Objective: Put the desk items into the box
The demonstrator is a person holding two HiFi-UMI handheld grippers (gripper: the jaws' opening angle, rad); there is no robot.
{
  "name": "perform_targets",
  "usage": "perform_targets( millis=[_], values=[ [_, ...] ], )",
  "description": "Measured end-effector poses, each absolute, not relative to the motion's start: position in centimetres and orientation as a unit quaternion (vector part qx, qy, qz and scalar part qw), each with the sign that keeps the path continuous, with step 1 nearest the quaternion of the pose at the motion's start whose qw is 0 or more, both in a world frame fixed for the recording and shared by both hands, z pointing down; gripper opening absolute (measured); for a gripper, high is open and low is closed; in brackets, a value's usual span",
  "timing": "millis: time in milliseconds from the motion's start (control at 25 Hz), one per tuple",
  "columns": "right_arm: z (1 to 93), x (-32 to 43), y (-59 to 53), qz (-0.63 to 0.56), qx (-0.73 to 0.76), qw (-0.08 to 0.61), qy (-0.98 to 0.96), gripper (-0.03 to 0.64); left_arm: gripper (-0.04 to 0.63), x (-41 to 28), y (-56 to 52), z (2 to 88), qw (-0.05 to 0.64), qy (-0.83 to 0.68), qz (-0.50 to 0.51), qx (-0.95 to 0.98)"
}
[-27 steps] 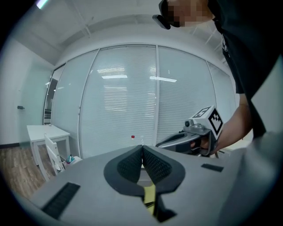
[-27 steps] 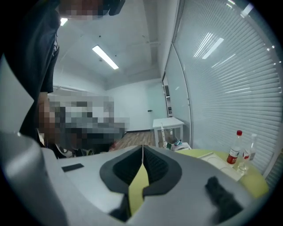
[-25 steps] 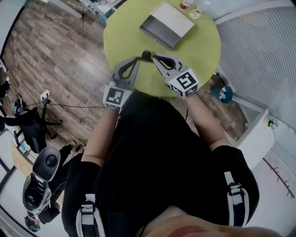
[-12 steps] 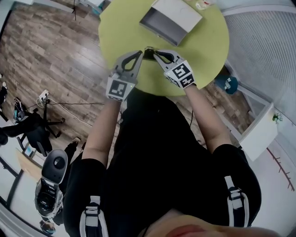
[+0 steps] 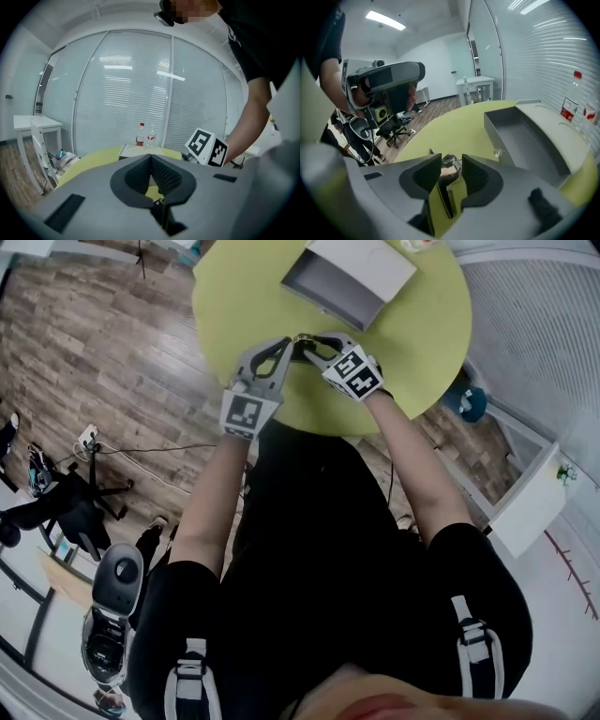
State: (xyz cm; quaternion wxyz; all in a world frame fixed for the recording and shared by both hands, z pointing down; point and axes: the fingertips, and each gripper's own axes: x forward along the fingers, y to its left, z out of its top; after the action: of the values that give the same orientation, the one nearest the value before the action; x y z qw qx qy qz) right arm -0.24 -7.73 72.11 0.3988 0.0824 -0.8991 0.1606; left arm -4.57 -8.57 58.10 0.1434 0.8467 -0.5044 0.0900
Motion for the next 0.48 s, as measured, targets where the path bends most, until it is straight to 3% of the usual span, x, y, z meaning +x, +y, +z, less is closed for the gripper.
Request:
perform_targets(
  millis=[480],
  values=[
    [76.9, -0.5, -6.9, 0.209, 0.058, 0.453, -0.865, 0.129, 0.012, -5.8, -8.8, 59.1, 0.154, -0.501, 0.087, 0.847]
  ],
)
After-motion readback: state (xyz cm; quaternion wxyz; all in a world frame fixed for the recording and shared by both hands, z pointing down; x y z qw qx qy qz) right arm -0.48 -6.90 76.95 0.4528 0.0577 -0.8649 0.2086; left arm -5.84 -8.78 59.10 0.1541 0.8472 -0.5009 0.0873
